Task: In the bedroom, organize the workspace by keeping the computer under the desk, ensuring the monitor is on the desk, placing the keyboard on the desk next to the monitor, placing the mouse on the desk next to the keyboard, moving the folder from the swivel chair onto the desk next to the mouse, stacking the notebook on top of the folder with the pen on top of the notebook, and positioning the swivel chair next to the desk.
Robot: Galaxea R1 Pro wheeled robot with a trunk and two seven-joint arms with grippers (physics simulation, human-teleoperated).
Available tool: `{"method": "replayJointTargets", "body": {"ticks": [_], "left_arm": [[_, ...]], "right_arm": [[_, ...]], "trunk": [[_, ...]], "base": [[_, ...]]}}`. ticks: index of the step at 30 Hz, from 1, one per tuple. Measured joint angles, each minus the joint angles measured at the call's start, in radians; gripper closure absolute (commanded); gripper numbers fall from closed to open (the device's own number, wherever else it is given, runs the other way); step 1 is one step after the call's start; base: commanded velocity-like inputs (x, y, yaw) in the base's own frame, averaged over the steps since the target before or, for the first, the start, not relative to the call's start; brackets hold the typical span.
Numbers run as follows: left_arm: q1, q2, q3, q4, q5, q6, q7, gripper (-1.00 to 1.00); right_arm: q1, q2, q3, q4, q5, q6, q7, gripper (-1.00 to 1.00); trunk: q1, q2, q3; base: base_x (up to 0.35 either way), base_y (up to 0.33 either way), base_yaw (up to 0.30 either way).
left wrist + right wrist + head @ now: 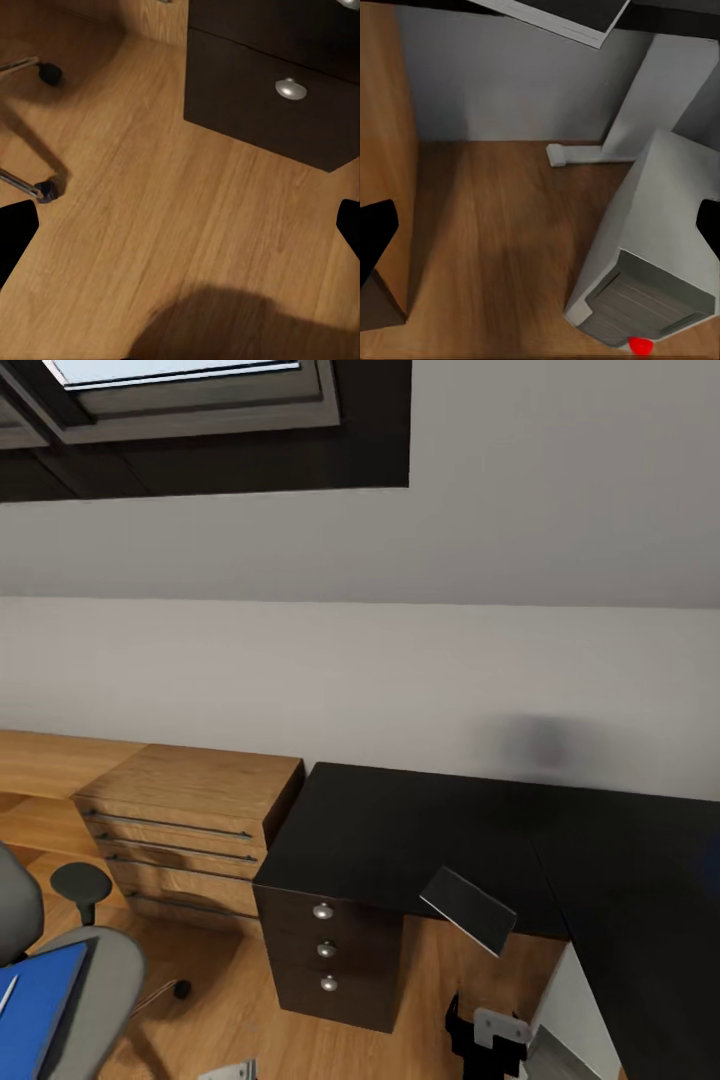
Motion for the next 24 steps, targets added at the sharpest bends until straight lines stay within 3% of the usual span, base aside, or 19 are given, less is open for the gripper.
{"method": "replayJointTargets", "body": {"ticks": [6, 24], "left_arm": [[0.000, 0.000, -0.011, 0.031, -0.001, -0.044, 0.001, -1.00], [0.000, -0.002, -0.014, 0.059, -0.002, -0.052, 0.002, -1.00]], "right_arm": [[0.000, -0.001, -0.001, 0.030, 0.000, -0.016, 0.006, -1.00], [0.000, 0.005, 0.003, 0.048, -0.003, -0.013, 0.100, -1.00]], "trunk": [[0.000, 0.000, 0.000], [0.000, 0.000, 0.000]], "base": [[0.000, 0.000, 0.017], [0.000, 0.000, 0.001]]}}
